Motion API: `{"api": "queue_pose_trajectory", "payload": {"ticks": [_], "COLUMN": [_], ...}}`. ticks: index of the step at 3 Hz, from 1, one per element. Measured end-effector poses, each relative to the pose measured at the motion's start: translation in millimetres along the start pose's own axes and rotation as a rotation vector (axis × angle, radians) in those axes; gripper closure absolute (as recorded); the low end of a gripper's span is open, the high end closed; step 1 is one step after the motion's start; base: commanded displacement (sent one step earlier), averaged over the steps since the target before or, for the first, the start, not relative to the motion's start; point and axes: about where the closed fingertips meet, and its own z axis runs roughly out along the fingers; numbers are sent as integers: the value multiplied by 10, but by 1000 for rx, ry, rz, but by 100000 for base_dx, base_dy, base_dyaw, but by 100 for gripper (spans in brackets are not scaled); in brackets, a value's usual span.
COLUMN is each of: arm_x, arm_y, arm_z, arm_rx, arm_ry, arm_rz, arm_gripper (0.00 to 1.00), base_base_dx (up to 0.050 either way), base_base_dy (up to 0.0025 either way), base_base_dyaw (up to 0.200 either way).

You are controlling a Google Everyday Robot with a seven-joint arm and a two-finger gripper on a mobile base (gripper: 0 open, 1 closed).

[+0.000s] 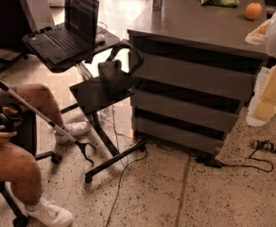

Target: Move orange near redbull can

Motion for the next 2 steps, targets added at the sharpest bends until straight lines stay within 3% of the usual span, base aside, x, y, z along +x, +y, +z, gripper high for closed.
{"api": "queue_pose_trajectory", "payload": {"ticks": [1, 2], "arm_x": [0, 0], "arm_y": [0, 0], "arm_z": [0, 0], "arm_rx": [0, 0], "arm_ry": [0, 0], "arm_rz": [0, 0], "arm_gripper": [0, 0], "base_base_dx": [0, 31], "base_base_dy": [-1, -46], "base_base_dyaw": [19805, -17097]}}
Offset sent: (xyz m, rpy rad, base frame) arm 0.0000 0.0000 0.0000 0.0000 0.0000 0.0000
